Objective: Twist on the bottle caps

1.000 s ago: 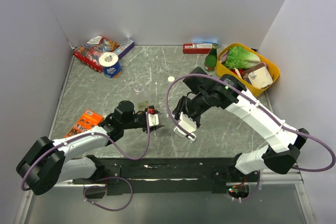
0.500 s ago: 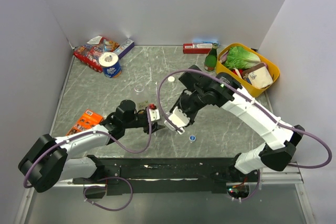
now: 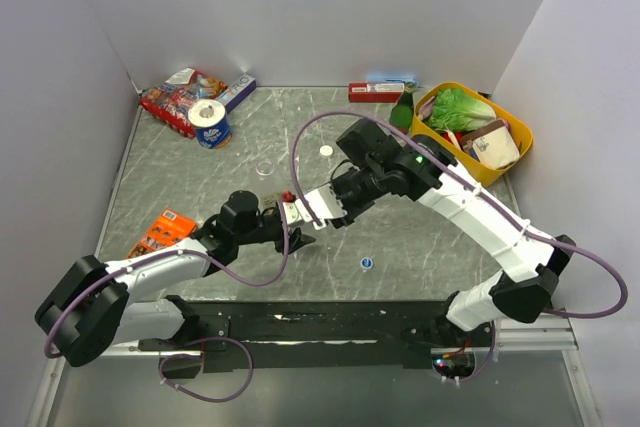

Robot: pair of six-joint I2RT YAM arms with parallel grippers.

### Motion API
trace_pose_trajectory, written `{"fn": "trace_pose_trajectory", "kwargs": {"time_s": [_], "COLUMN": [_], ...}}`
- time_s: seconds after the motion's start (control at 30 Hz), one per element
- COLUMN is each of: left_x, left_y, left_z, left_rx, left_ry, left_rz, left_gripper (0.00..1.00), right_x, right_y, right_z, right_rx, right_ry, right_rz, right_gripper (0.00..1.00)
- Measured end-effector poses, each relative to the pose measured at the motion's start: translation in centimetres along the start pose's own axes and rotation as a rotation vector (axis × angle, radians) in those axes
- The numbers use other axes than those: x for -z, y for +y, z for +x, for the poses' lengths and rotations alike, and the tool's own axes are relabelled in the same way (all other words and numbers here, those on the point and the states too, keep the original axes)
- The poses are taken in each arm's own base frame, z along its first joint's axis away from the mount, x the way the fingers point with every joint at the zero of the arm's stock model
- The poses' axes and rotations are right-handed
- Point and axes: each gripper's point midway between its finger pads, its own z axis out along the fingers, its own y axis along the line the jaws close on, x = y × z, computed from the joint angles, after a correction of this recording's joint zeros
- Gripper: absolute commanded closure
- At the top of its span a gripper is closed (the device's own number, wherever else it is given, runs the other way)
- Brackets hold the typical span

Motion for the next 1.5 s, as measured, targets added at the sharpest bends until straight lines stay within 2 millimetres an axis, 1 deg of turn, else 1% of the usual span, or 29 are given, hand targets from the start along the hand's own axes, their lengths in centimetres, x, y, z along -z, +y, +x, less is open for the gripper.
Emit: {"fn": "trace_pose_trajectory", "kwargs": {"time_s": [0.13,0.3,0.37,0.43,0.53,0.57,0.6,0.63,0.7,0.73,0.8,0.83,0.9,0.93,1.0,1.07,1.1,1.17,1.23,1.3,1.37,1.5], "left_x": [0.0,0.2,0.3,0.5,0.6,0.6,0.6,0.6,0.5,0.5,0.5,0.5,0.6,0.7,0.8,0.8,0.8,0.7,0.6,0.6,0.5,0.4], "left_y": [0.5,1.6,1.9,1.9,1.8,1.8,1.8,1.8,1.6,1.5,1.6,1.7,1.9,1.9,1.9,2.0,2.1,2.2,2.4,2.6,2.8,3.0], "left_z": [0.0,0.2,-0.1,-0.2,0.0,-0.1,-0.2,-0.3,-0.6,-0.8,-0.9,-1.0,-1.3,-1.5,-1.9,-2.4,-2.7,-3.5,-4.5,-5.4,-6.3,-7.5], "left_rx": [-0.008,-0.022,-0.035,-0.048,-0.053,-0.056,-0.058,-0.06,-0.064,-0.063,-0.047,-0.041,-0.03,-0.025,-0.018,-0.005,-0.001,0.012,0.022,0.026,0.031,0.036], "left_ry": [-0.003,-0.011,-0.029,-0.042,-0.045,-0.05,-0.054,-0.059,-0.07,-0.075,-0.08,-0.083,-0.09,-0.096,-0.106,-0.118,-0.124,-0.139,-0.158,-0.177,-0.194,-0.215], "left_rz": [-0.029,-0.1,-0.124,-0.136,-0.153,-0.155,-0.155,-0.154,-0.143,-0.136,-0.138,-0.142,-0.149,-0.151,-0.154,-0.156,-0.158,-0.16,-0.161,-0.163,-0.163,-0.161], "left_gripper": [0.99,0.99,0.99,0.99,0.99,0.99,0.99,0.99,0.99,0.99,0.99,0.99,0.99,0.99,0.99,0.99,0.99,0.99,0.99,0.99,0.99,0.99], "right_x": [-0.1,-0.7,-1.4,-2.0,-2.2,-2.1,-2.0,-1.7,-1.2,-0.8,0.9,1.9,4.3,5.4,6.8,7.3,7.3,6.6,5.6,4.4,3.5,2.6], "right_y": [-0.6,-2.1,-2.2,-2.1,-2.0,-2.1,-2.1,-2.2,-2.3,-2.5,-3.5,-4.3,-5.8,-6.1,-5.8,-4.6,-3.6,-2.3,-1.7,-2.0,-2.7,-4.5], "right_z": [-0.1,-0.5,-0.9,-1.1,-1.1,-1.0,-0.9,-0.9,-0.9,-1.0,-0.9,-0.8,-0.7,-0.8,-1.4,-1.7,-1.7,-1.5,-1.0,-0.3,0.2,0.6], "right_rx": [-0.1,-0.301,-0.384,-0.456,-0.54,-0.559,-0.578,-0.603,-0.652,-0.687,-0.76,-0.779,-0.79,-0.787,-0.785,-0.803,-0.83,-0.882,-0.941,-0.992,-1.033,-1.079], "right_ry": [-0.021,-0.091,-0.129,-0.153,-0.178,-0.182,-0.187,-0.198,-0.219,-0.233,-0.26,-0.274,-0.304,-0.316,-0.334,-0.356,-0.361,-0.367,-0.362,-0.357,-0.357,-0.382], "right_rz": [0.006,-0.011,-0.037,-0.062,-0.081,-0.081,-0.08,-0.075,-0.072,-0.066,-0.026,0.013,0.105,0.143,0.187,0.215,0.215,0.215,0.204,0.201,0.203,0.223], "right_gripper": [1.0,1.0,1.0,1.0,1.0,0.89,0.82,0.69,0.55,0.44,0.37,0.33,0.3,0.29,0.26,0.23,0.23,0.22,0.22,0.21,0.21,0.21]}}
